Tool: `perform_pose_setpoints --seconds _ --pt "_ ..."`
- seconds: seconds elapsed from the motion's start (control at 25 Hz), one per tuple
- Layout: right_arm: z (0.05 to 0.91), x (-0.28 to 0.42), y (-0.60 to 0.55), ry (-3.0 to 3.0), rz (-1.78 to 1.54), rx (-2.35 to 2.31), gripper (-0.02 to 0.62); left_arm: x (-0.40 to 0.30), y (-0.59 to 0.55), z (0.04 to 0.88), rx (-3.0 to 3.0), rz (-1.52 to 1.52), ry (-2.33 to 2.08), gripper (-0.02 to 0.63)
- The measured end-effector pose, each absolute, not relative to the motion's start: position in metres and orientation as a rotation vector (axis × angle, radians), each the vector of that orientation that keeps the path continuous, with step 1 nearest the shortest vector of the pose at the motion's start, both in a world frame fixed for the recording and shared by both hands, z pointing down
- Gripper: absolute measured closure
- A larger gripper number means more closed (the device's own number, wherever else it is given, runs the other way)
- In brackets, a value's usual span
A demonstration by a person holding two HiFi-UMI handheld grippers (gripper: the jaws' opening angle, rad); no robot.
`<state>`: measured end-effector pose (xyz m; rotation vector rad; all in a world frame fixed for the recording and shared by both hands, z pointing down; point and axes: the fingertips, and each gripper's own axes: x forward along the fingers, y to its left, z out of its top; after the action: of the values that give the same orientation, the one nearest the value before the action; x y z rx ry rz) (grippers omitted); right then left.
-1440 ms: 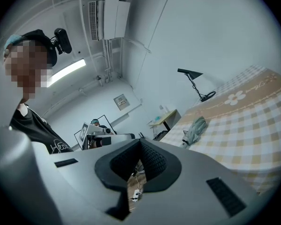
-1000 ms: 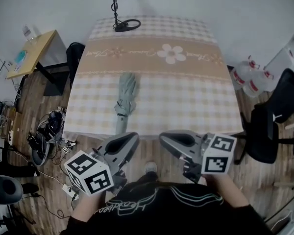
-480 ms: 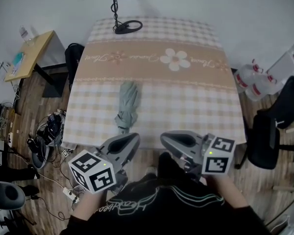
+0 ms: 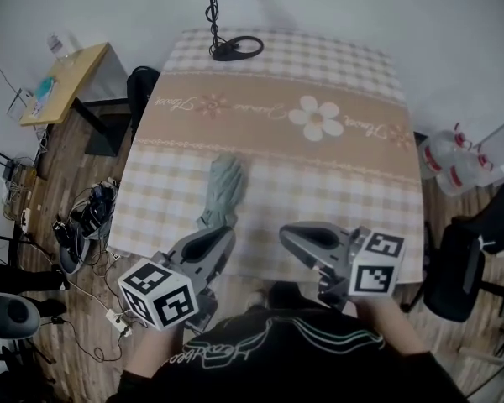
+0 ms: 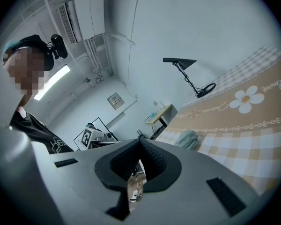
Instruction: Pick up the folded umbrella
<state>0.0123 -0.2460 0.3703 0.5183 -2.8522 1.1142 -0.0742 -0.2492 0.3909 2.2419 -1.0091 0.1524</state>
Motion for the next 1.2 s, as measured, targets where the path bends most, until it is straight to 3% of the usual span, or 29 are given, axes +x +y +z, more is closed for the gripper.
perform_pose_setpoints --seconds 0.12,0.6,1.2 --pt "0.376 0.019 -0.263 -2.844 1.130 0.491 0.584 -0.074 -0.266 0.394 2.231 0.154 -1.066 0.601" --pt "0.401 0.040 -0.310 -2.808 1.220 0.445 0.584 -0.093 -0.317 0.453 2.136 0.392 -1.275 0.328" --pt "0.424 0.051 -0.345 -2.773 1.315 0.468 0.584 -0.129 -0.338 0.563 1.940 0.817 -1.313 0.276"
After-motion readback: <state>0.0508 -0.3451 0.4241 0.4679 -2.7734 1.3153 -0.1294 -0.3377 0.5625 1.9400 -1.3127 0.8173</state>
